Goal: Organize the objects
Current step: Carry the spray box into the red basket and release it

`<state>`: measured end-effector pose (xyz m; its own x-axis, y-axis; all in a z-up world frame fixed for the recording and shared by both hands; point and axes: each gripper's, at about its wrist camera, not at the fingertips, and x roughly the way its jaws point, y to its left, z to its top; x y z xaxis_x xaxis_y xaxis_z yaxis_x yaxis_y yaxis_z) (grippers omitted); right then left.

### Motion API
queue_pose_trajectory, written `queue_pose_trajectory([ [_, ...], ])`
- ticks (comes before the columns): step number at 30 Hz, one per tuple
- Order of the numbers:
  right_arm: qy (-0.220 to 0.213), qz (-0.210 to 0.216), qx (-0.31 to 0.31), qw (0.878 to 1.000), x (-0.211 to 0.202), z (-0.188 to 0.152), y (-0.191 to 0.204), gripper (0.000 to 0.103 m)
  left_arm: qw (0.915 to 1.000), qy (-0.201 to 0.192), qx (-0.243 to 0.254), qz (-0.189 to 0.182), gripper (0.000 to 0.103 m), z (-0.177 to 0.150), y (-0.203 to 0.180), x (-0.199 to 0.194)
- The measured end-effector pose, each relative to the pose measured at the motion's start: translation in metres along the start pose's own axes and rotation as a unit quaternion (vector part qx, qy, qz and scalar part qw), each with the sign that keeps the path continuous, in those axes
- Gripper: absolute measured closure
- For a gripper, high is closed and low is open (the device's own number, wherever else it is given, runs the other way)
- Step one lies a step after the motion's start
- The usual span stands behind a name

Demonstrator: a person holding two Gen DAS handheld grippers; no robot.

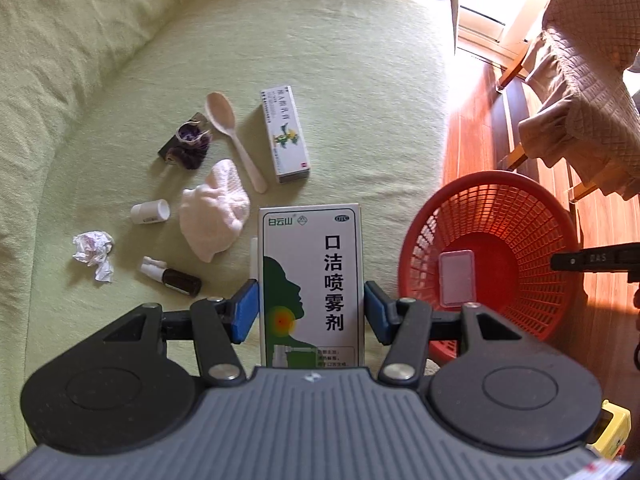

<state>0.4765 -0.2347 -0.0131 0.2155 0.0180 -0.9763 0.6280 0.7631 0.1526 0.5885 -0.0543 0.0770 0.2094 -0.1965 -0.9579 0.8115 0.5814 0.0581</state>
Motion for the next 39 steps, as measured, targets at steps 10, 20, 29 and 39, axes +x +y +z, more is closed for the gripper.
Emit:
queue_pose_trajectory([
  [10,-0.003,0.005,-0.010,1.000,0.000,0.000,0.001,0.095,0.9993,0.015,0.020,-0.026,0.052,0.003,-0.053,0.021],
  [20,-0.009,0.005,-0.018,1.000,-0.002,-0.001,0.004,0.095,0.9972,0.036,0.048,-0.043,0.052,0.011,-0.098,0.042],
  [29,-0.010,0.006,-0.021,1.000,-0.003,-0.002,0.003,0.095,0.9956,0.042,0.060,-0.059,0.052,0.015,-0.119,0.046],
  [39,-0.013,0.007,-0.024,1.000,-0.001,0.000,0.005,0.094,0.9964,0.039,0.053,-0.054,0.049,0.022,-0.114,0.046],
])
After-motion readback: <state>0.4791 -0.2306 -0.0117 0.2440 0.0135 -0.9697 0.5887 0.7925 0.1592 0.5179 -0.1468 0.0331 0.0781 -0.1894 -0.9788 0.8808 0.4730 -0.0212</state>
